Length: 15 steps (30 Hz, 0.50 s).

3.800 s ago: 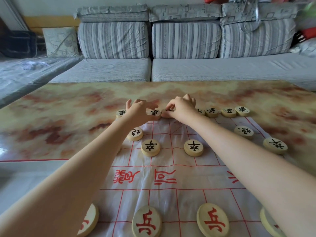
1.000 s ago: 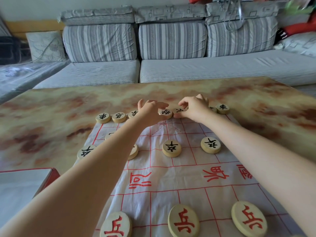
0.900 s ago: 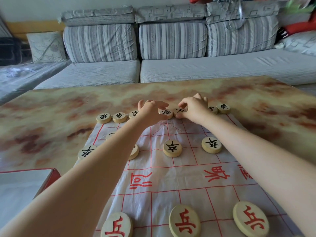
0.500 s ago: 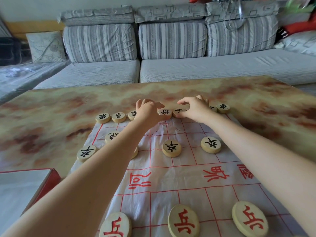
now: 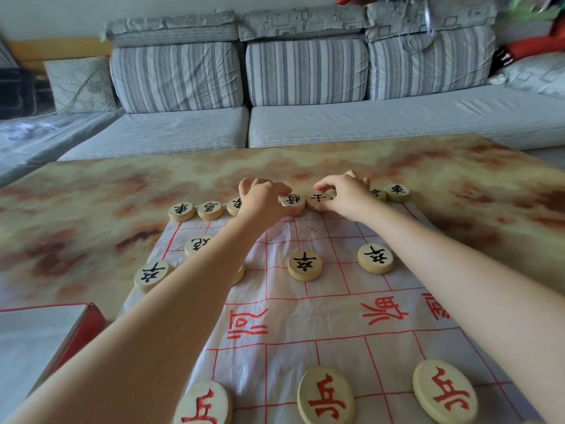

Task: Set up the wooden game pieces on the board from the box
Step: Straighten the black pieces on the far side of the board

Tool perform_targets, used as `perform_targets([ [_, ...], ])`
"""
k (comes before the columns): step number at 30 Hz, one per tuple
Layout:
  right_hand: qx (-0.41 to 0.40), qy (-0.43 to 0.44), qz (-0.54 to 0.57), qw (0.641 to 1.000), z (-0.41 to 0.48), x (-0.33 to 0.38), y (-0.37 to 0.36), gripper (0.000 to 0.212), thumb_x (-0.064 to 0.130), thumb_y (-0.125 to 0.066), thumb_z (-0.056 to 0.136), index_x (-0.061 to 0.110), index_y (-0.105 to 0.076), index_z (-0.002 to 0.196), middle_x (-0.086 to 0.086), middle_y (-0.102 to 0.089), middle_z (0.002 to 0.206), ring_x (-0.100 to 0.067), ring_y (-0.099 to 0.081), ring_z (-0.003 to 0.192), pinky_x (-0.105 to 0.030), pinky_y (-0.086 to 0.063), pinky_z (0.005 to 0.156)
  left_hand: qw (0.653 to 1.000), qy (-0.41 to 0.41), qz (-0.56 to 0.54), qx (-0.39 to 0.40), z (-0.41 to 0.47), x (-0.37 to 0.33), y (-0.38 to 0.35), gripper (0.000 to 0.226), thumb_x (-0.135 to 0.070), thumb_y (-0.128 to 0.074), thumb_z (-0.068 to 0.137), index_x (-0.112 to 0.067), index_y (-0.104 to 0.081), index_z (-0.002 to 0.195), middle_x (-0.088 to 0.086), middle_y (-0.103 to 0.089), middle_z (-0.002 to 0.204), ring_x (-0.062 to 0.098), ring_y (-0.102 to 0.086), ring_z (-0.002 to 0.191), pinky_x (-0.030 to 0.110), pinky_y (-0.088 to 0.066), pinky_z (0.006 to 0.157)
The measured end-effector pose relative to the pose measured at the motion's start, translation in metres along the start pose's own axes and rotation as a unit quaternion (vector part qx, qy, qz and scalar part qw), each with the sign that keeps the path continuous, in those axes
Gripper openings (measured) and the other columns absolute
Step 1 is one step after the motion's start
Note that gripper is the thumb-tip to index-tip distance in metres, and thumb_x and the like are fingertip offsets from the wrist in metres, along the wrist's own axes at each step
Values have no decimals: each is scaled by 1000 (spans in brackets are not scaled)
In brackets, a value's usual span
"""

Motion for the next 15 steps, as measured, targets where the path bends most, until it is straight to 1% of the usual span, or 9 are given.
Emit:
perform_targets([
  [4, 5, -1, 2, 1000, 0, -1, -3, 43, 37, -70, 79, 29, -58, 120, 4, -59, 122, -19, -33, 123, -29, -17, 82, 1000, 0, -6, -9, 0, 1, 1, 51, -53, -69, 71, -26, -63, 114, -6, -66, 113, 12, -43, 123, 31, -14, 100],
  [8, 7, -2, -1, 1000, -3, 1, -1, 42, 34, -67, 81, 30, -57, 122, 2, -54, 124, -20, -32, 124, -30, -18, 84, 1000, 6, -1, -2, 1, 2, 0, 51, -55, -68, 71, -28, -63, 113, -9, -67, 112, 11, -46, 121, 32, -17, 100],
  [13, 5, 2, -2, 1000, -3, 0, -2, 42, 35, -66, 82, 30, -57, 123, 3, -56, 126, -19, -33, 125, -31, -18, 84, 1000, 10, 3, 7, 0, 1, 0, 52, -55, -68, 70, -28, -62, 114, -9, -65, 115, 11, -45, 123, 31, -18, 99],
  [15, 4, 2, -2, 1000, -6, 1, 0, 42, 35, -66, 83, 29, -57, 124, 3, -57, 126, -19, -33, 125, -32, -21, 87, 1000, 11, -3, 7, 0, 2, 0, 51, -54, -68, 71, -27, -63, 114, -8, -65, 115, 12, -45, 122, 31, -18, 99],
])
Point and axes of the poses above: each hand's wrist, its own z-axis towards the middle knuckle, its own y-axis out of the back of the hand, x = y × z, the point moved 10 cm from there along z, towards the middle knuckle
